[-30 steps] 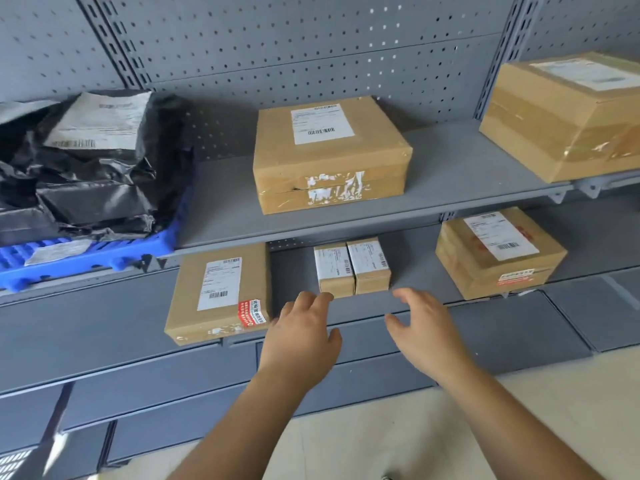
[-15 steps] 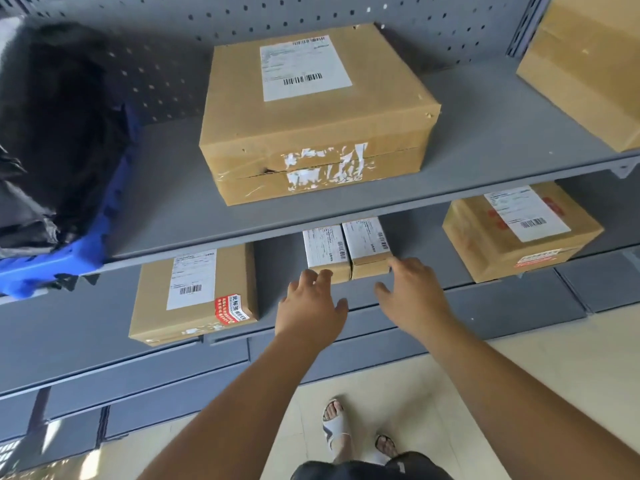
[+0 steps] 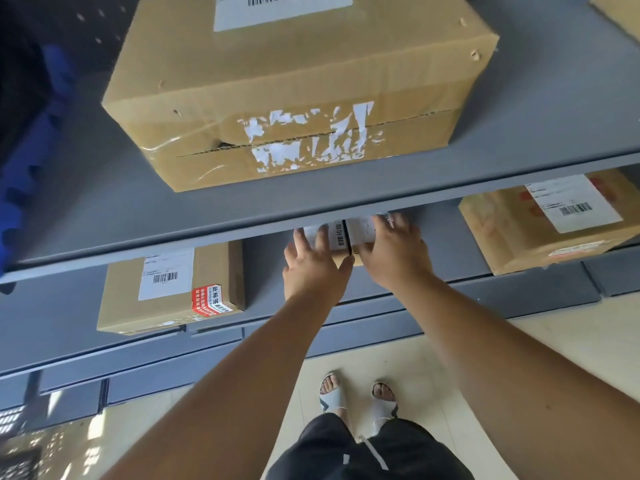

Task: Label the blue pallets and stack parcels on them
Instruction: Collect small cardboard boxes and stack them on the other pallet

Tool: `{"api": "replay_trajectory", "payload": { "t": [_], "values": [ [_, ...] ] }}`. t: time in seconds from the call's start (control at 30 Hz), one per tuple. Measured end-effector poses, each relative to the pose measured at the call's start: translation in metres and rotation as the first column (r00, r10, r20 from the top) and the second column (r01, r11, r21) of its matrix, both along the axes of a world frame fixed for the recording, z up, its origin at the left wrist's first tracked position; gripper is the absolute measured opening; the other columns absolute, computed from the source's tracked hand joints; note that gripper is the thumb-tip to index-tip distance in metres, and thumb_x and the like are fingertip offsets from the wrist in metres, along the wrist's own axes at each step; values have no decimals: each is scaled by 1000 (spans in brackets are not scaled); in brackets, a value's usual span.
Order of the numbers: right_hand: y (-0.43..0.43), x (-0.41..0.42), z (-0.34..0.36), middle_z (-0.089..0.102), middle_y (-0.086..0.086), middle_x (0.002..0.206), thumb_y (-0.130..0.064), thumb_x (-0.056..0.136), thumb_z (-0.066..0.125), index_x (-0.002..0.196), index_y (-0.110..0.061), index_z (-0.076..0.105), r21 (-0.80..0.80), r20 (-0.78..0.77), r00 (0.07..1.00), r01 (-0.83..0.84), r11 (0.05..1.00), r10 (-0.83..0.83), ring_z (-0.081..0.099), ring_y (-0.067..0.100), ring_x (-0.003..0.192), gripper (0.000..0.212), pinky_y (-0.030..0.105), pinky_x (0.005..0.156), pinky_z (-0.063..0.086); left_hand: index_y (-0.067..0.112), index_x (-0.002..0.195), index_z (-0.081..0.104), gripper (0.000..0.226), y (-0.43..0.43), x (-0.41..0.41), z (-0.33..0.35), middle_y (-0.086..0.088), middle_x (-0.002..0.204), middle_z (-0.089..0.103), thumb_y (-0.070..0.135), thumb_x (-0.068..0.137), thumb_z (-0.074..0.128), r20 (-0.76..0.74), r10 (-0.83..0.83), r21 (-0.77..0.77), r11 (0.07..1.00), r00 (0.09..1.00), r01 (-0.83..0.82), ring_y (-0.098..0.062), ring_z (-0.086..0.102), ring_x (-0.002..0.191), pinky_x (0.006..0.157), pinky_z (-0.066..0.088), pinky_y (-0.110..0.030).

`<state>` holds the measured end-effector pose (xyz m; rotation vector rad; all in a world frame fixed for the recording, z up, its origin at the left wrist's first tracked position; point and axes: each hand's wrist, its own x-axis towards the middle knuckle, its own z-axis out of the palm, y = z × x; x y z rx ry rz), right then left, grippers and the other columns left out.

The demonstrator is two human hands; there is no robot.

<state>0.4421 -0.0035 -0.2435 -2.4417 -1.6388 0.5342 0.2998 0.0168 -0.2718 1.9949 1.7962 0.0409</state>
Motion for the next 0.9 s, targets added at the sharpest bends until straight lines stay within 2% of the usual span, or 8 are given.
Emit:
{"api": "replay_trajectory", "payload": {
  "t": [0.17, 0.33, 0.57, 0.77, 0.9],
  "values": [
    [16, 4, -17, 37, 12, 148, -52, 91, 57, 142, -21, 44, -24, -35, 999, 20, 999, -21, 42, 38, 128, 61, 45, 98, 44, 37, 153, 27, 75, 5, 3, -17, -3, 168, 2, 70, 91, 53, 70, 28, 18, 999, 997, -30, -37, 31, 141, 102, 47, -54],
    [23, 4, -34, 30, 12, 152, -52, 86, 66, 143, -21, 44, 32, -74, 996, 57, 998, -55, 42, 39, 129, 69, 45, 98, 46, 31, 142, 39, 68, 13, 1, -30, -6, 166, 9, 64, 88, 65, 167, 36, 82, 995, 985, -50, -41, 43, 130, 92, 54, -53],
    [13, 5, -42, 29, 13, 155, -41, 82, 69, 144, -20, 43, 56, -82, 993, 89, 994, -84, 44, 43, 127, 70, 46, 99, 46, 39, 144, 32, 82, 12, -10, -35, 7, 159, 9, 70, 76, 65, 153, 66, 93, 992, 986, -81, -40, 46, 120, 90, 51, -47],
    [-9, -3, -39, 25, 13, 155, -41, 81, 74, 146, -19, 36, 4, -49, 996, 77, 997, -77, 45, 44, 125, 79, 47, 98, 48, 41, 146, 30, 79, -3, -16, -28, 5, 160, 5, 60, 78, 66, 129, 115, 50, 991, 985, -122, -36, 47, 120, 93, 51, -49],
    [-25, -6, -29, 27, 12, 153, -37, 80, 72, 144, -21, 36, -53, -39, 996, 74, 996, -76, 44, 43, 124, 75, 45, 98, 47, 41, 145, 28, 78, -15, -26, -20, 12, 159, 4, 52, 79, 69, 137, 89, 0, 996, 987, -90, -35, 44, 124, 94, 53, -51]
  ]
}}
